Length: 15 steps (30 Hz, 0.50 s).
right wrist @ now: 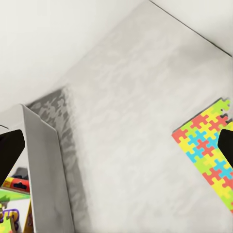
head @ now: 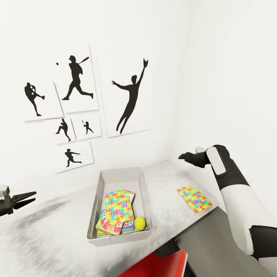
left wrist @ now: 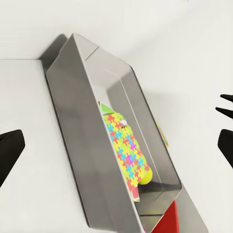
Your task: Put all the toys in the child's room - the three board games (two on the bed and one on the table), the two jigsaw puzzles on the table, and the tennis ball on the table - inside the toy box on the table in the child's room.
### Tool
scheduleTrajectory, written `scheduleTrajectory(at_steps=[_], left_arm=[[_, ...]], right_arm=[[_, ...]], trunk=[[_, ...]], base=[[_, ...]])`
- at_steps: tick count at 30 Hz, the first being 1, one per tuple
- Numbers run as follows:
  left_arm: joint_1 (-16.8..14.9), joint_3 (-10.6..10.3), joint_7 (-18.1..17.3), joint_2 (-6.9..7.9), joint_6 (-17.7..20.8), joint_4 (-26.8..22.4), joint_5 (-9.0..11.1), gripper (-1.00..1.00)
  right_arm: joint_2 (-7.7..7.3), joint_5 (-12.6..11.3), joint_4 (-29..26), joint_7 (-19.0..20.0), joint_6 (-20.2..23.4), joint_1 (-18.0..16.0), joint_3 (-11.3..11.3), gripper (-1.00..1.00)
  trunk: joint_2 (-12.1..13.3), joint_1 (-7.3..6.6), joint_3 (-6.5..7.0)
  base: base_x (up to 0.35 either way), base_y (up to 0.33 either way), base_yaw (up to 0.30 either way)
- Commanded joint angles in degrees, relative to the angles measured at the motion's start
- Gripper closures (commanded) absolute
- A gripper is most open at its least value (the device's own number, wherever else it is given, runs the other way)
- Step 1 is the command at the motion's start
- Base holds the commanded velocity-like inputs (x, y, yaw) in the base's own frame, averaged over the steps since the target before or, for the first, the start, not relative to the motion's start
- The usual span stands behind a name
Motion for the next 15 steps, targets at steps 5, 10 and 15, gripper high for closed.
scheduleTrajectory(at_steps=[5, 10, 15], left_arm=[[-0.1, 0.4, -0.4, 0.02, 0.6, 0.0, -0.6, -1.0], [-0.1, 0.4, -0.4, 0.36, 0.6, 0.0, -0.7, -1.0], [-0.1, 0.4, -0.4, 1.38, 0.5, 0.0, -0.7, -1.0]], right_arm=[[0.04, -0.7, 0.2, -0.6, 0.2, -0.1, -0.1, -1.0], [-0.01, -0.7, 0.5, -1.1, 0.2, -0.2, -0.1, -1.0], [-0.02, -0.7, 0.7, -3.3, 0.2, -0.4, -0.2, -1.0]], trunk=[[-0.1, 0.04, -0.44], [-0.1, 0.04, -0.87], [-0.1, 0.04, -1.33]], base=[[0.0, 0.0, 0.0], [0.0, 0.0, 0.0], [0.0, 0.0, 0.0]])
